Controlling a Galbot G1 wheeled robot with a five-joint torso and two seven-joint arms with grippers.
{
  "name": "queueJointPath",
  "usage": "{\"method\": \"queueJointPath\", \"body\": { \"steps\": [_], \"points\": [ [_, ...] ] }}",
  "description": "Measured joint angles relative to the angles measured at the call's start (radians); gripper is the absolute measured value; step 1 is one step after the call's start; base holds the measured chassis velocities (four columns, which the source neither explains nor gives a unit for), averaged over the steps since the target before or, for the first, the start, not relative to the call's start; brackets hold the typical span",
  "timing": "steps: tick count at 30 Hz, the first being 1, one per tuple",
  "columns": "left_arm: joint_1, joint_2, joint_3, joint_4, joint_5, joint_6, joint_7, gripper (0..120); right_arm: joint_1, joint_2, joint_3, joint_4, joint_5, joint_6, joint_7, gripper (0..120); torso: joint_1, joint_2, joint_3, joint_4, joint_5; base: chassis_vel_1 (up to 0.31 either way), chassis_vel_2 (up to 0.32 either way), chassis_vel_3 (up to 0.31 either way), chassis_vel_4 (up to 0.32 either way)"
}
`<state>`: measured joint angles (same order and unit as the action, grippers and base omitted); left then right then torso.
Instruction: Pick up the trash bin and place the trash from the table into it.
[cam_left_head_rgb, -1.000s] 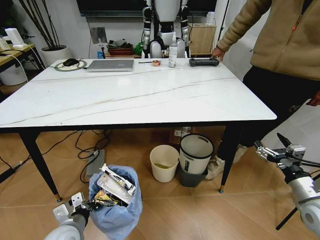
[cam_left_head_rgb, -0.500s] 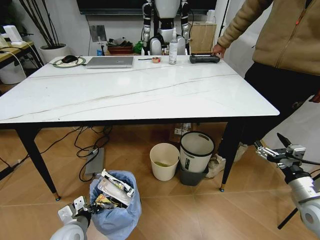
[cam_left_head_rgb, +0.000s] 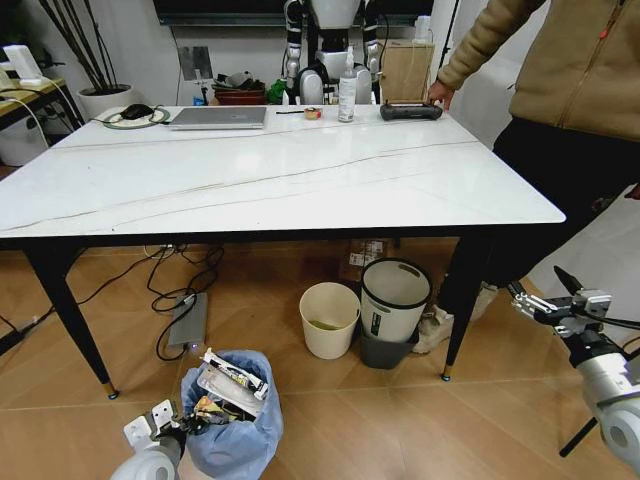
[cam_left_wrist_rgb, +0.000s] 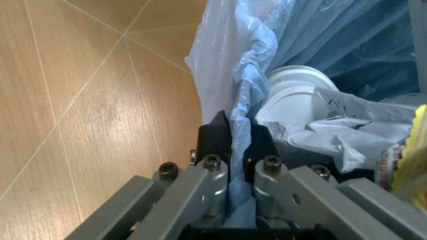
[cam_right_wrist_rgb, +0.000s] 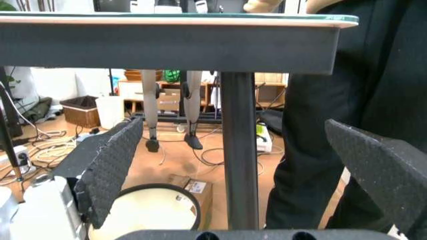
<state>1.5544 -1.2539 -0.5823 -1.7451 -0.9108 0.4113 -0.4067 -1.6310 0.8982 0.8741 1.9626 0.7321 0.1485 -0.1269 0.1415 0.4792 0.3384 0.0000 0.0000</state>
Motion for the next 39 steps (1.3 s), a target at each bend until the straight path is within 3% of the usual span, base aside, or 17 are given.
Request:
{"method": "queueJointPath", "body": {
  "steps": [39],
  "points": [
    [0.022, 0.000, -0.012, -0.042, 0.022, -0.018, 0.015, 0, 0.000, 0.000, 0.000, 0.000, 0.000, 0.000, 0.000, 100, -0.053, -0.155, -0.102, 0.0000, 0.0000, 0.000, 0.000, 0.000, 0.000]
  ]
}}
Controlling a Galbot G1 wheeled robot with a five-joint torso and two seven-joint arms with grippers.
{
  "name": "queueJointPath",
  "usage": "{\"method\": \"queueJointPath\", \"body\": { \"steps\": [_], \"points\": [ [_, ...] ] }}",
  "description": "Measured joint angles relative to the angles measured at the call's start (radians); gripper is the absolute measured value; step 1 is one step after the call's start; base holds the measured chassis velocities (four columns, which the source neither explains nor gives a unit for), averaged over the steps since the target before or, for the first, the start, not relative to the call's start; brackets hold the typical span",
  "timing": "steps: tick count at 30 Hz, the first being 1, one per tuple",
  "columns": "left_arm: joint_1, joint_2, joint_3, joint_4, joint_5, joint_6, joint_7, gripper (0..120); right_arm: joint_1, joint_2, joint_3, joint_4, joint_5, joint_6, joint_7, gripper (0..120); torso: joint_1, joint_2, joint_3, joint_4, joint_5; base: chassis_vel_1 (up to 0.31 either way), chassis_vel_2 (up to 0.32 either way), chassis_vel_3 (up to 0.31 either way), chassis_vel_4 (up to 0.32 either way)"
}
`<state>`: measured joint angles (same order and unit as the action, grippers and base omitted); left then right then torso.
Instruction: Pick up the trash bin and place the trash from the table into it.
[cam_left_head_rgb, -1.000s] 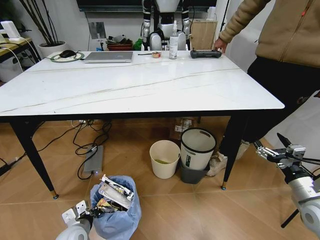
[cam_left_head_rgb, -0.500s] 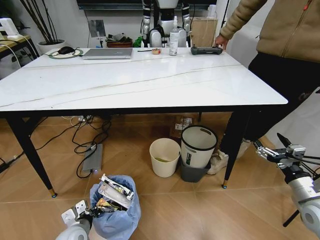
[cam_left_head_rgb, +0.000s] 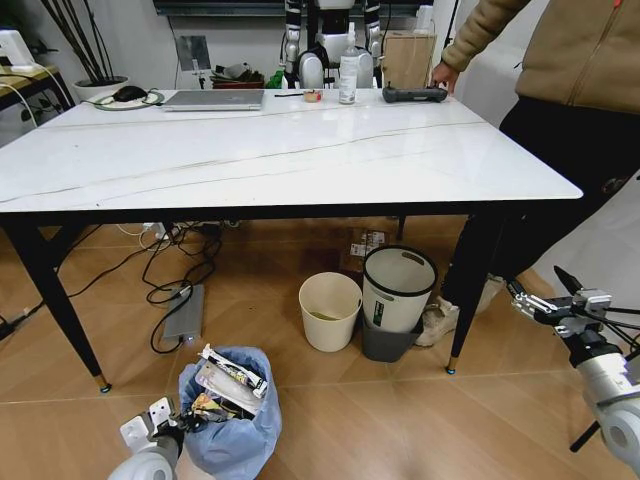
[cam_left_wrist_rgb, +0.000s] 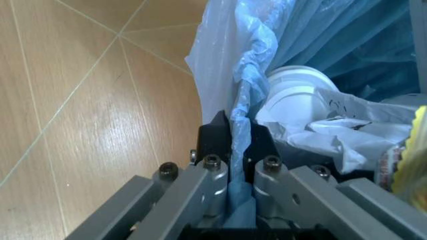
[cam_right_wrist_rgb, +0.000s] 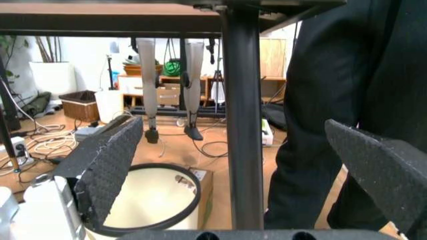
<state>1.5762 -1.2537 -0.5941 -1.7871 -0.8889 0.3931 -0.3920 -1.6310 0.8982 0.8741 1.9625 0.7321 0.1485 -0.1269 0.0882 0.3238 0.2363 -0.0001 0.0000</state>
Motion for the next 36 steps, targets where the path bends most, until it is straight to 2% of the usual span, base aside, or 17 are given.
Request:
{"method": "queueJointPath", "body": {
  "steps": [16, 36],
  "points": [
    [-0.002, 0.000, 0.004, 0.008, 0.024, -0.030, 0.004, 0, 0.000, 0.000, 0.000, 0.000, 0.000, 0.000, 0.000, 100, -0.014, -0.055, -0.041, 0.0000, 0.0000, 0.000, 0.000, 0.000, 0.000],
    [-0.020, -0.006, 0.010, 0.044, 0.035, -0.034, 0.006, 0, 0.000, 0.000, 0.000, 0.000, 0.000, 0.000, 0.000, 100, -0.014, -0.054, -0.041, 0.0001, 0.0000, 0.000, 0.000, 0.000, 0.000]
  ]
}}
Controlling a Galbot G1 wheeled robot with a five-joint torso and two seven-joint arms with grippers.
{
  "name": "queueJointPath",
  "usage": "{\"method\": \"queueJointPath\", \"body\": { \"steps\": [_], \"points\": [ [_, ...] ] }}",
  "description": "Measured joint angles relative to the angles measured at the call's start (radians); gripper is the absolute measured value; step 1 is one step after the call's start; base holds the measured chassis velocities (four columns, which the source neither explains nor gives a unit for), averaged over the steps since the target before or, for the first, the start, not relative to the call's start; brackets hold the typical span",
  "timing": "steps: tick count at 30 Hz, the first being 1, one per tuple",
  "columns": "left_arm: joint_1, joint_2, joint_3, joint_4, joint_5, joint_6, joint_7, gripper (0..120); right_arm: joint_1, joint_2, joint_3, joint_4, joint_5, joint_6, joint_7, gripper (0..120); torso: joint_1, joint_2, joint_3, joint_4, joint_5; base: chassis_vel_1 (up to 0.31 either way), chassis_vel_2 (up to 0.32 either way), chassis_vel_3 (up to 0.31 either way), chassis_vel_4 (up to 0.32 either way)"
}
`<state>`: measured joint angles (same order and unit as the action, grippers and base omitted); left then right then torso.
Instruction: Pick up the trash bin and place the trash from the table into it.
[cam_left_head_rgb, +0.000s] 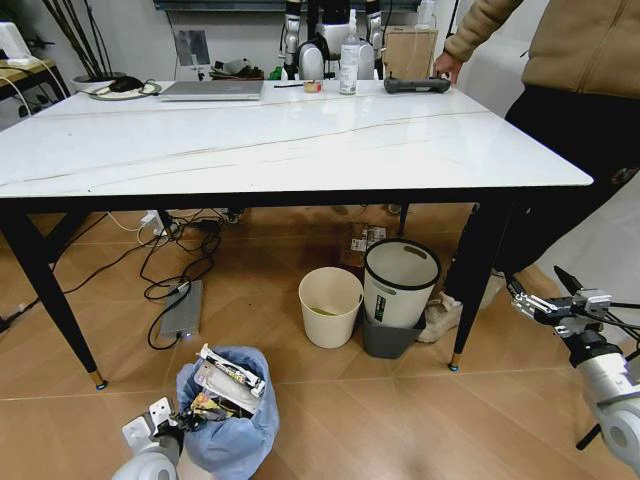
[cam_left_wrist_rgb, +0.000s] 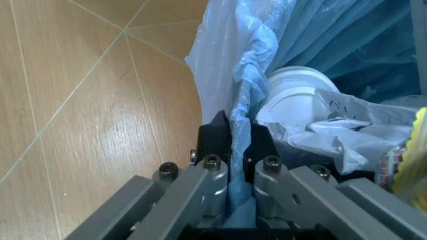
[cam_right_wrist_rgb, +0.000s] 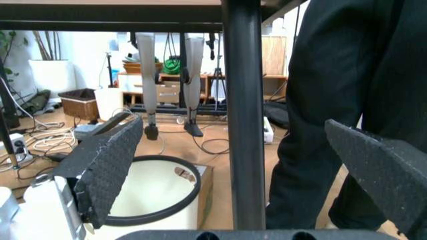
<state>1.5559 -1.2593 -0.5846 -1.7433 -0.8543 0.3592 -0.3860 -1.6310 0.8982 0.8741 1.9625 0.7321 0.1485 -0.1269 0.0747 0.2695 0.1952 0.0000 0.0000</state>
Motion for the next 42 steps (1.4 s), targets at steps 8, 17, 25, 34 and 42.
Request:
{"method": "queueJointPath", "body": {
  "steps": [8, 17, 25, 34, 42],
  "points": [
    [-0.013, 0.000, 0.002, 0.025, -0.006, 0.000, -0.003, 0, 0.000, 0.000, 0.000, 0.000, 0.000, 0.000, 0.000, 100, 0.001, 0.003, 0.002, 0.0000, 0.0000, 0.000, 0.000, 0.000, 0.000],
    [-0.024, -0.002, 0.004, 0.046, -0.007, 0.000, -0.004, 22, 0.000, 0.000, 0.000, 0.000, 0.000, 0.000, 0.000, 100, 0.002, 0.005, 0.003, 0.0000, 0.0000, 0.000, 0.000, 0.000, 0.000],
    [-0.028, 0.000, 0.004, 0.046, -0.008, -0.001, -0.004, 54, 0.000, 0.000, 0.000, 0.000, 0.000, 0.000, 0.000, 100, 0.002, 0.006, 0.004, -0.0001, 0.0000, 0.000, 0.000, 0.000, 0.000],
    [-0.016, 0.013, -0.016, 0.027, -0.005, -0.008, -0.011, 89, 0.000, 0.000, 0.000, 0.000, 0.000, 0.000, 0.000, 100, 0.002, 0.007, 0.005, 0.0000, 0.0000, 0.000, 0.000, 0.000, 0.000],
    [0.008, 0.020, -0.038, -0.009, -0.001, -0.026, -0.007, 100, 0.000, 0.000, 0.000, 0.000, 0.000, 0.000, 0.000, 100, 0.003, 0.008, 0.006, 0.0000, 0.0000, 0.000, 0.000, 0.000, 0.000]
  ]
}}
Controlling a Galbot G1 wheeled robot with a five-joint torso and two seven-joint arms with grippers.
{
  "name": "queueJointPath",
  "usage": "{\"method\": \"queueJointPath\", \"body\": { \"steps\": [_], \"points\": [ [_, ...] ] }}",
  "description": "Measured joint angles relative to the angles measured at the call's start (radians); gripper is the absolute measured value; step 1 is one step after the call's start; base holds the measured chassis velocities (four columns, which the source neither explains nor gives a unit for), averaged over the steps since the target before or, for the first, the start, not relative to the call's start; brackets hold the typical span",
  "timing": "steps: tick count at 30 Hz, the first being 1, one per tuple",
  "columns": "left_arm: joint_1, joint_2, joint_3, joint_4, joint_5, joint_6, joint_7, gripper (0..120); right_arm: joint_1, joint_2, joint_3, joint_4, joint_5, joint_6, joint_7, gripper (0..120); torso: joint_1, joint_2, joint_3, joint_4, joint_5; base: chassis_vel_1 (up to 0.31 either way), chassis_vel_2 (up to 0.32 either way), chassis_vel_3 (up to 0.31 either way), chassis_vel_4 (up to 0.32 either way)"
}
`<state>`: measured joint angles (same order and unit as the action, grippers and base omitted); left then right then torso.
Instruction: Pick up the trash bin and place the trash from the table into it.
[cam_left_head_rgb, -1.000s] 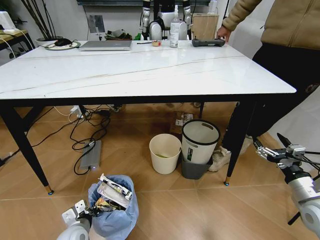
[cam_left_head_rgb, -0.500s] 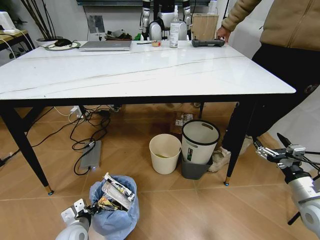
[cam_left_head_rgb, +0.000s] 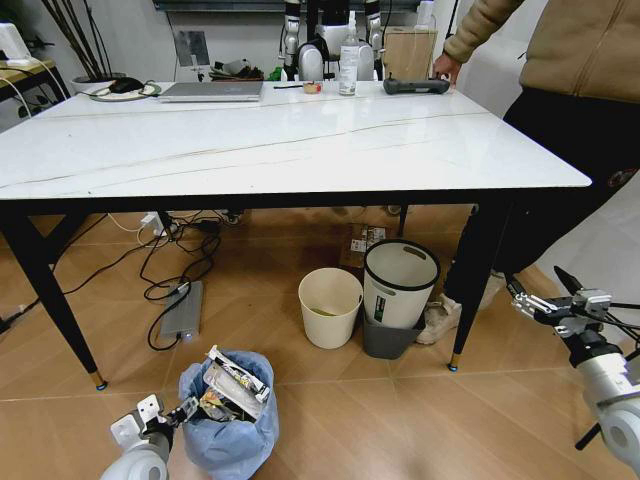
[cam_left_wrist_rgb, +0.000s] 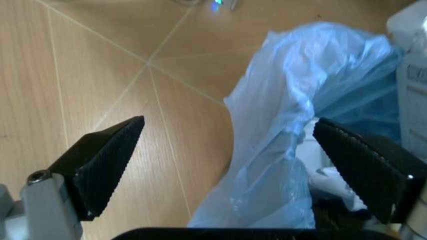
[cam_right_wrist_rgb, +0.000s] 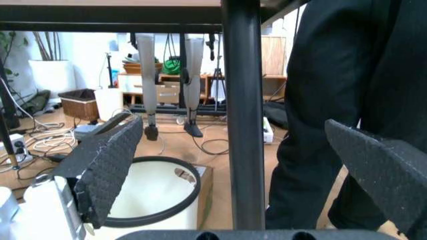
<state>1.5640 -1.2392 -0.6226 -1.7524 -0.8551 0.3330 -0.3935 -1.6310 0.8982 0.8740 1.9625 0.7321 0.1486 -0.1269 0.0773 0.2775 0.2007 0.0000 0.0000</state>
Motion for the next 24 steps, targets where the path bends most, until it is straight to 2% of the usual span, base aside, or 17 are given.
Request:
{"method": "queueJointPath", "body": {
  "steps": [9, 13, 14, 17, 18, 20, 21, 22, 24],
  "points": [
    [0.035, 0.021, -0.040, -0.057, 0.016, -0.031, 0.006, 100, 0.000, 0.000, 0.000, 0.000, 0.000, 0.000, 0.000, 100, 0.000, 0.000, 0.000, 0.0000, 0.0000, 0.000, 0.000, 0.000, 0.000],
    [0.044, 0.020, -0.055, -0.065, 0.140, -0.105, 0.102, 100, 0.000, 0.000, 0.000, 0.000, 0.000, 0.000, 0.000, 100, 0.000, 0.000, 0.000, 0.0000, -0.0001, 0.000, 0.000, 0.000, 0.000],
    [0.044, 0.020, -0.055, -0.065, 0.140, -0.105, 0.102, 100, 0.000, 0.000, 0.000, 0.000, 0.000, 0.000, 0.000, 100, 0.000, 0.000, 0.000, 0.0000, -0.0001, 0.000, 0.000, 0.000, 0.000],
    [0.062, 0.017, -0.076, -0.076, 0.319, -0.296, 0.293, 100, 0.000, 0.000, 0.000, 0.000, 0.000, 0.000, 0.000, 100, 0.000, 0.000, 0.000, 0.0000, 0.0000, 0.000, 0.000, 0.000, 0.000],
    [0.064, 0.017, -0.078, -0.082, 0.335, -0.327, 0.312, 100, 0.000, 0.000, 0.000, 0.000, 0.000, 0.000, 0.000, 100, 0.000, 0.000, 0.000, 0.0000, 0.0000, 0.000, 0.000, 0.000, 0.000],
    [0.078, 0.019, -0.091, -0.127, 0.378, -0.446, 0.385, 100, 0.000, 0.000, 0.000, 0.000, 0.000, 0.000, 0.000, 100, 0.000, 0.001, 0.000, -0.0001, -0.0001, 0.000, 0.000, 0.000, 0.000],
    [0.096, 0.022, -0.097, -0.187, 0.383, -0.491, 0.421, 100, 0.000, 0.000, 0.000, 0.000, 0.000, 0.000, 0.000, 100, 0.000, 0.001, 0.000, -0.0001, 0.0003, 0.000, 0.000, 0.000, 0.000],
    [0.096, 0.022, -0.097, -0.187, 0.383, -0.491, 0.421, 100, 0.000, 0.000, 0.000, 0.000, 0.000, 0.000, 0.000, 100, 0.000, 0.001, 0.000, -0.0001, 0.0003, 0.000, 0.000, 0.000, 0.000],
    [0.131, 0.025, -0.097, -0.278, 0.383, -0.500, 0.440, 100, 0.000, 0.000, 0.000, 0.000, 0.000, 0.000, 0.000, 100, 0.000, 0.001, 0.000, 0.0000, 0.0004, 0.000, 0.000, 0.000, 0.000]
  ]
}}
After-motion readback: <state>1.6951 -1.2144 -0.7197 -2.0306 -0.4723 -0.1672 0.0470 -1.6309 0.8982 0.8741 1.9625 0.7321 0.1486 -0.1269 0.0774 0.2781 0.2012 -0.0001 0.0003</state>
